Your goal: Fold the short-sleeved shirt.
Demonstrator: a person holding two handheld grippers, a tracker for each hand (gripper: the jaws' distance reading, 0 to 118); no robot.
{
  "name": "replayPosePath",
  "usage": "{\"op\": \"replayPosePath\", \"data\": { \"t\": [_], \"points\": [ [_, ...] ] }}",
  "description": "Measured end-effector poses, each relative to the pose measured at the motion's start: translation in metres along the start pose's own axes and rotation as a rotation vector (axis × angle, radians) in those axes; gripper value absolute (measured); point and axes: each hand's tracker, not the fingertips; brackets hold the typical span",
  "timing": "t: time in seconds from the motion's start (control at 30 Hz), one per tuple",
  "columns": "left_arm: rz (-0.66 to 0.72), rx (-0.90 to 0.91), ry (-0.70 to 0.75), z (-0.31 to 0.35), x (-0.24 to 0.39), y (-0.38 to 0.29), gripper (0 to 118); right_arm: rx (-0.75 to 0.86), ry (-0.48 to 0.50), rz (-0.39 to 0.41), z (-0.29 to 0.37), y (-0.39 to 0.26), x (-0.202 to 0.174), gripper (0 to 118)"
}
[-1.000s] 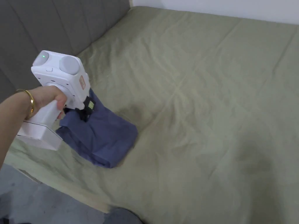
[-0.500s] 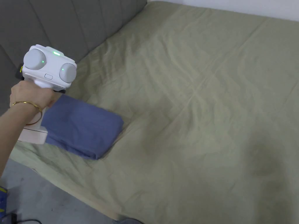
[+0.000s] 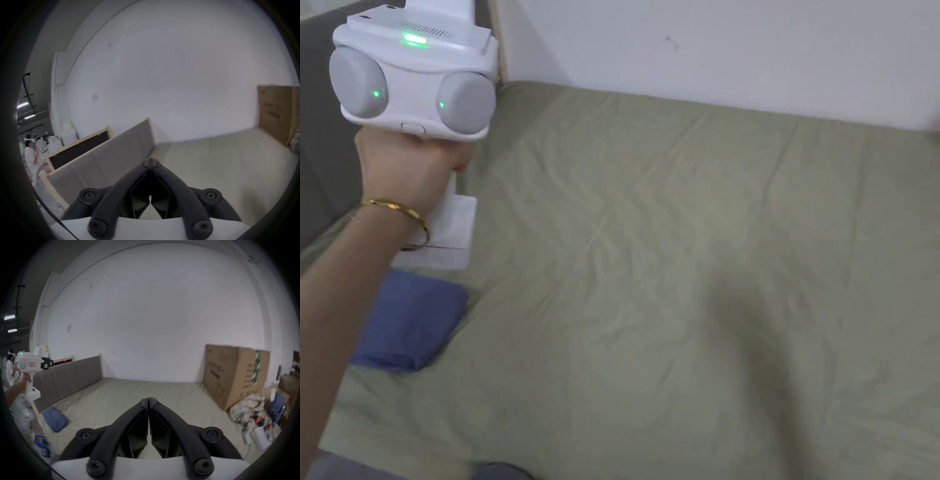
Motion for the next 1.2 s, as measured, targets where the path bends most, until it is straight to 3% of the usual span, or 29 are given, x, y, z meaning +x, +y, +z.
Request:
{"op": "replayPosePath", "data": {
  "t": [0.27, 0.57, 0.93, 1.2],
  "points": [
    [0.081, 0.127, -0.209, 0.080, 0.087, 0.005, 0, 0.036, -0.158, 0.015, 0.048, -0.008, 0.047, 0],
    [0.109, 0.069, -0.333, 0.131, 0.129, -0.053, 0, 0.027, -0.234, -0.014, 0.023, -0.014, 0.028, 0],
    [0.081, -0.028, -0.371, 0.152, 0.139, -0.112, 0, -0.064, -0.215, -0.068, 0.033, -0.077, 0.028, 0],
    [0.078, -0.072, -0.370, 0.158, 0.136, -0.126, 0, -0.086, -0.202, -0.081, 0.043, -0.086, 0.012, 0]
  ]
}}
